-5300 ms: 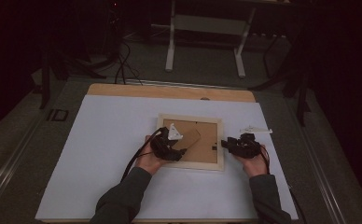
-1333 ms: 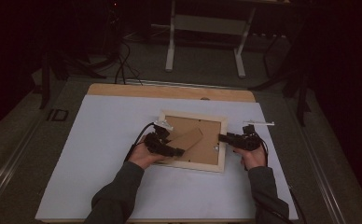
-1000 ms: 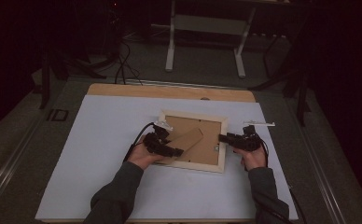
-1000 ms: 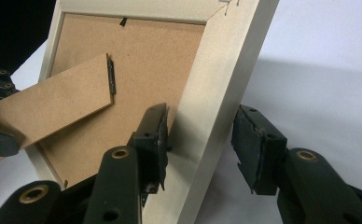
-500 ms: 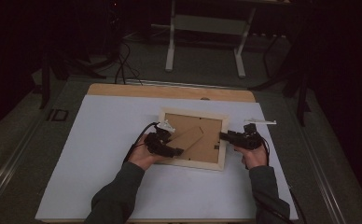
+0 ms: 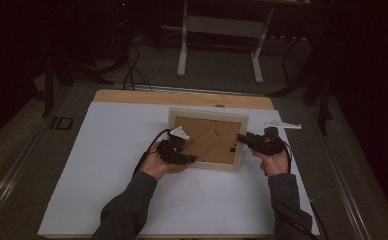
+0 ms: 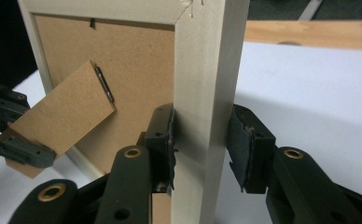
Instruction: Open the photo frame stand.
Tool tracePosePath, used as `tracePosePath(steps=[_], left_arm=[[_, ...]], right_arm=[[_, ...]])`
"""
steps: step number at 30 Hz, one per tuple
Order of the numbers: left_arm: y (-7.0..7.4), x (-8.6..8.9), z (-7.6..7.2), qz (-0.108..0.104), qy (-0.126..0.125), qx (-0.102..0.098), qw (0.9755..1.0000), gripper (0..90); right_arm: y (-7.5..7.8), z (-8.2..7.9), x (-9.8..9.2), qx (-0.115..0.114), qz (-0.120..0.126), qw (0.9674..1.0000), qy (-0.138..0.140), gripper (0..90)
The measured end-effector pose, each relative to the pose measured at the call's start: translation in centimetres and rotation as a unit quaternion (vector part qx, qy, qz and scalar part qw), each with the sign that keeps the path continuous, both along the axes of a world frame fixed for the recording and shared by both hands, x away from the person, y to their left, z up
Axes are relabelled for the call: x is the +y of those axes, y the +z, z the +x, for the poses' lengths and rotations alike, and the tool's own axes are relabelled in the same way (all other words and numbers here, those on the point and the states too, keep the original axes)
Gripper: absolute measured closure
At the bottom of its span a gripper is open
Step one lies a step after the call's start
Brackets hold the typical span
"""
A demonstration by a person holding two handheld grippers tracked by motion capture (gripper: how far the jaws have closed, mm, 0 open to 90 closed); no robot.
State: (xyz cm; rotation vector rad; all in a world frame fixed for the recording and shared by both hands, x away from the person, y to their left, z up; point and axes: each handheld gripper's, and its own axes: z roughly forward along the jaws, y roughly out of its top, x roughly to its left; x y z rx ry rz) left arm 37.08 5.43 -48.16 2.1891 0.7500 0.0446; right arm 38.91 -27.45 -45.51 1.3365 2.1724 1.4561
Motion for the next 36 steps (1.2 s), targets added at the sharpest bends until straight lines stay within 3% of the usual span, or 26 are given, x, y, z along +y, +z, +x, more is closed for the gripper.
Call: tracePosePath(steps=[3, 8, 11, 19, 24, 36], left_arm=[[0.1, -0.1, -0.2, 0.006, -0.003, -0.004, 1.0, 71.8], [0.1, -0.1, -0.2, 0.009, -0.004, -0.011, 0.9999, 71.8], [0.1, -0.2, -0.3, 0.013, -0.005, -0.016, 0.9998, 71.9], [0.1, -0.2, -0.3, 0.016, -0.006, -0.021, 0.9996, 72.2], [0.1, -0.3, -0.4, 0.019, -0.008, -0.024, 0.9995, 72.8], [0.3, -0.3, -0.1, 0.025, -0.005, -0.03, 0.9992, 73.0]], right_arm=[[0.3, -0.1, 0.1, -0.005, -0.009, 0.9999, 0.007, 62.7], [0.0, 0.0, -0.1, -0.003, 0.005, 0.9999, 0.01, 61.6], [-0.3, 0.3, -0.1, 0.013, 0.007, 0.9996, 0.025, 56.1], [-1.7, 0.9, 0.8, 0.029, -0.004, 0.9977, 0.06, 47.6], [-1.8, 1.0, 1.1, 0.026, -0.009, 0.9967, 0.077, 46.2], [-1.6, 0.4, 1.0, -0.001, -0.023, 0.9969, 0.076, 51.6]])
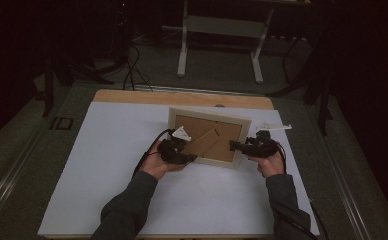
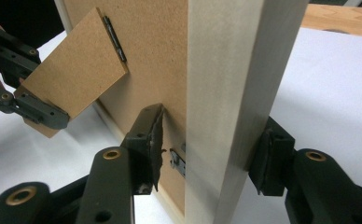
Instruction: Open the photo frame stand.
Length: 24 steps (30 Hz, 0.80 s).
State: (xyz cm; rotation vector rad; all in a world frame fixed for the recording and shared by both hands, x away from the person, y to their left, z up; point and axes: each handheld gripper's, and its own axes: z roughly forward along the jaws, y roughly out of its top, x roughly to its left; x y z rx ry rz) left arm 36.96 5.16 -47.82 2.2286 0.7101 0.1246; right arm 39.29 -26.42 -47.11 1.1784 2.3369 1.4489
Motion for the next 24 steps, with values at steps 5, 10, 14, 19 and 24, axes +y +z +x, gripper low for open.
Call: tracePosePath(steps=[5, 10, 14, 19, 24], left_arm=[[0.0, 0.0, 0.18, -0.005, 0.003, 0.0, 1.0, 73.0], [-0.06, -0.06, 0.31, -0.009, 0.008, -0.003, 0.9999, 72.9], [0.06, -0.2, 0.33, -0.009, 0.012, -0.008, 0.9999, 72.8], [0.12, -0.5, 0.48, -0.005, 0.018, -0.017, 0.9997, 73.0], [0.05, -0.65, 0.7, -0.004, 0.025, -0.021, 0.9995, 73.2]], right_arm=[[0.04, -0.19, -0.02, -0.008, -0.004, 1.0, -0.003, 52.7], [0.11, -0.45, -0.08, -0.019, -0.009, 0.9998, -0.006, 53.7], [0.12, -0.47, -0.16, -0.021, -0.011, 0.9997, -0.009, 54.5], [0.28, -0.72, -0.04, -0.038, -0.025, 0.9988, -0.018, 56.2], [0.45, -1.02, 0.19, -0.056, -0.044, 0.9971, -0.026, 58.9]])
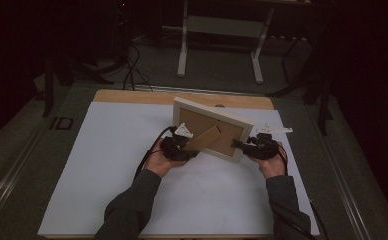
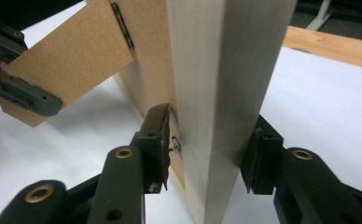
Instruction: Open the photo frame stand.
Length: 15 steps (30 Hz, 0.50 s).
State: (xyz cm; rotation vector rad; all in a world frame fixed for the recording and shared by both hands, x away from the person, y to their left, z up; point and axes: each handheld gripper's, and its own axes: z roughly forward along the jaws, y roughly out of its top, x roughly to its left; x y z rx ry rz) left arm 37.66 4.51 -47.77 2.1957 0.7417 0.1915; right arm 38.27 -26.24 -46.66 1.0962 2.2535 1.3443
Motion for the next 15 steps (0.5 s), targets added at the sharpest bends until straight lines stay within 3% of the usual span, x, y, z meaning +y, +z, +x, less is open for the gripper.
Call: tracePosePath(steps=[7, 15], left_arm=[[-0.15, 0.09, 0.34, -0.005, 0.009, 0.005, 0.9999, 72.7], [-0.14, 0.21, 0.16, -0.003, 0.008, 0.0, 1.0, 69.0]], right_arm=[[0.27, -0.66, 0.91, -0.027, -0.037, 0.9989, -0.005, 65.0], [0.21, -0.94, 1.02, -0.028, -0.035, 0.999, -0.007, 64.9]])
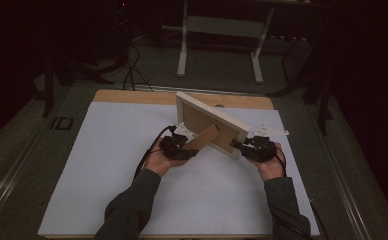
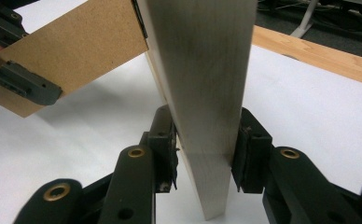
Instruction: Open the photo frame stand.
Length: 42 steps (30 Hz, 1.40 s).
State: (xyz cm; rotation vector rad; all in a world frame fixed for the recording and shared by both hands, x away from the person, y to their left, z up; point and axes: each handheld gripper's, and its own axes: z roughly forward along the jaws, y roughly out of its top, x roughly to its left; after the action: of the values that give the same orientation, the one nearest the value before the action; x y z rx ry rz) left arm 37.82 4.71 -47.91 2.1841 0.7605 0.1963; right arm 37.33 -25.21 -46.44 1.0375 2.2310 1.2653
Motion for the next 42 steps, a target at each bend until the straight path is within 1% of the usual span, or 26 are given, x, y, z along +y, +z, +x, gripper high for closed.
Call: tracePosePath(steps=[5, 11, 15, 17, 19, 20, 22, 25, 30, 33, 42], left_arm=[[-0.1, 0.3, -0.1, 0.009, 0.0, 0.002, 1.0, 65.6], [-0.3, 1.2, -0.5, -0.005, 0.001, 0.008, 1.0, 64.0], [-0.6, 1.6, -0.7, -0.002, -0.006, 0.012, 0.9999, 64.0], [-0.7, 1.6, -1.0, -0.001, -0.008, 0.013, 0.9999, 64.8], [-0.9, 1.8, -1.4, 0.005, -0.003, 0.003, 1.0, 68.9], [-1.0, 1.9, -1.5, 0.002, 0.0, 0.003, 1.0, 71.5], [-1.3, 2.2, -1.8, -0.005, -0.002, 0.009, 0.9999, 72.7], [-1.7, 2.3, -2.1, 0.005, -0.004, 0.012, 0.9999, 72.9], [-1.9, 2.6, -2.4, 0.001, 0.001, 0.011, 0.9999, 73.2], [-1.9, 2.7, -2.6, -0.006, 0.004, 0.009, 0.9999, 73.5], [-2.3, 2.8, -3.2, 0.0, 0.007, 0.009, 0.9999, 73.6]], right_arm=[[0.0, -0.3, 0.1, 0.0, 0.002, 1.0, 0.001, 64.5], [-0.2, -0.7, 0.3, -0.007, 0.001, 1.0, 0.004, 64.1], [-0.2, -1.0, 0.5, -0.008, 0.001, 0.9999, 0.007, 63.6], [-0.3, -1.2, 0.6, -0.01, -0.001, 0.9999, 0.009, 63.4], [-0.3, -1.4, 0.8, -0.012, -0.005, 0.9998, 0.012, 63.3], [-0.3, -1.5, 0.8, -0.013, -0.007, 0.9998, 0.012, 63.2], [-0.4, -1.8, 1.0, -0.017, -0.009, 0.9997, 0.016, 62.9], [-0.4, -2.1, 1.2, -0.019, -0.017, 0.9994, 0.022, 62.4], [-0.5, -2.4, 1.5, -0.026, -0.021, 0.9992, 0.022, 62.2], [-0.6, -2.6, 1.5, -0.027, -0.021, 0.9992, 0.02, 62.2], [-0.6, -3.0, 1.8, -0.033, -0.03, 0.9987, 0.023, 62.0]])
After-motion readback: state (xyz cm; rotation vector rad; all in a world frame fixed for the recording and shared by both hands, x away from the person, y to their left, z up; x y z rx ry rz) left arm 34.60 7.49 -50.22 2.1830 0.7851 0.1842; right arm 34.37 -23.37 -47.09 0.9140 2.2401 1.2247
